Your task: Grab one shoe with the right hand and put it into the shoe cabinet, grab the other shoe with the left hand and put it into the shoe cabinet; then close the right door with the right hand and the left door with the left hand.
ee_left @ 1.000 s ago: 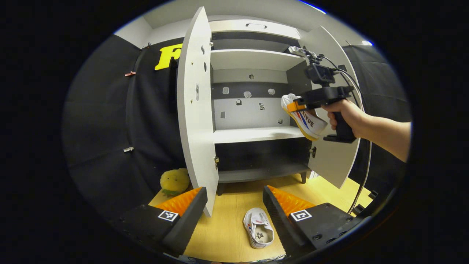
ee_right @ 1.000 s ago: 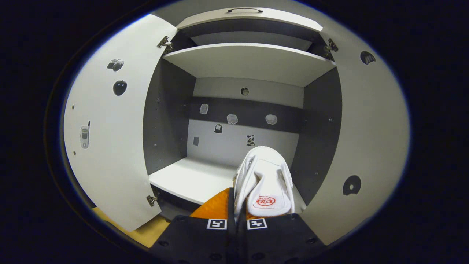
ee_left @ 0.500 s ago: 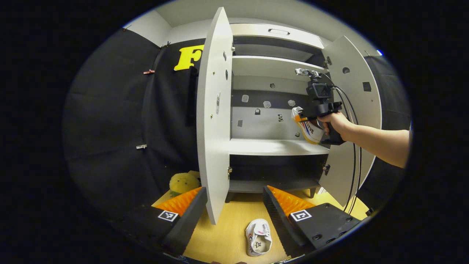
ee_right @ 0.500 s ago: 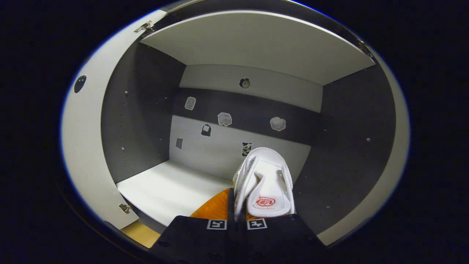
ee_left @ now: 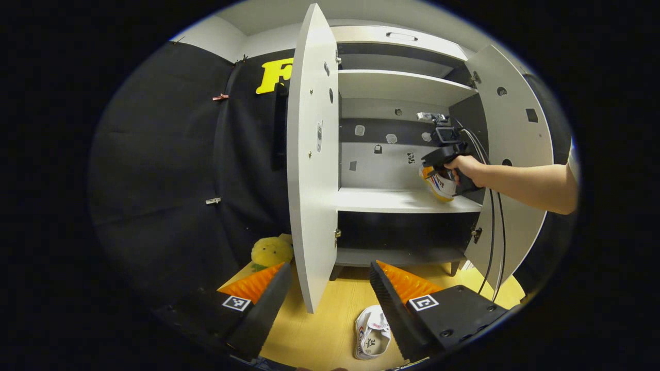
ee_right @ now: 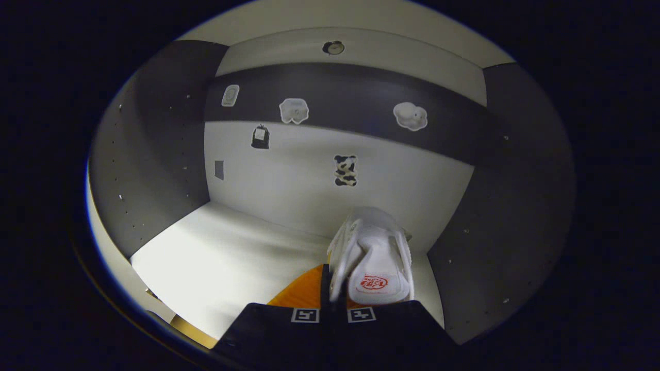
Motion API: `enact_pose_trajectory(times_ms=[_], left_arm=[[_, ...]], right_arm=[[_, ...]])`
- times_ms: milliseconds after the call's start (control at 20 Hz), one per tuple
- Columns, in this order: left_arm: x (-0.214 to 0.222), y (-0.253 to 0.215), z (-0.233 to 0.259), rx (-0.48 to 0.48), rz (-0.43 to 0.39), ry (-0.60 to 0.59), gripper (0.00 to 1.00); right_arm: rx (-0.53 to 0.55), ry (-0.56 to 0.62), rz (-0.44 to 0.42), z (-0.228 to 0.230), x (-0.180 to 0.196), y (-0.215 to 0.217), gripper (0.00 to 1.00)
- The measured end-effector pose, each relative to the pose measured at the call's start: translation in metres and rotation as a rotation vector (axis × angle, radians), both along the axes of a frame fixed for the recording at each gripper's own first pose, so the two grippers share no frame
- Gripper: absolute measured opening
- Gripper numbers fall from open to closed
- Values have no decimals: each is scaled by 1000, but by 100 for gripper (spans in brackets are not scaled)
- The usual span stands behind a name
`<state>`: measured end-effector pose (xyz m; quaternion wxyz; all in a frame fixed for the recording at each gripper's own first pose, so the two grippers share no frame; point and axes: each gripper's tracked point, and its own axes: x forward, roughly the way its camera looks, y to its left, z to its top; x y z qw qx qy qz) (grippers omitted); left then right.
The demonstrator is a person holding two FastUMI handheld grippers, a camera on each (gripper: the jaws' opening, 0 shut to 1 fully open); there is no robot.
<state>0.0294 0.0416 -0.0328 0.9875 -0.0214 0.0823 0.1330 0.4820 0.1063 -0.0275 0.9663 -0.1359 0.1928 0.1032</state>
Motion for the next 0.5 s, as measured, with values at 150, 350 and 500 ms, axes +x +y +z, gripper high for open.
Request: enact_pose_trajectory(times_ms=[150,350,500], left_arm=[[1,-4,4,16,4,-3,95],[-2,-11,5,35,-3,-5,95],[-5,-15,5,28,-9,-9,95]], right_arm=[[-13,45,-13,-15,6,5,5],[46,125,-60,-26,3,8,7],[46,157,-60,-28,-11,7,29]])
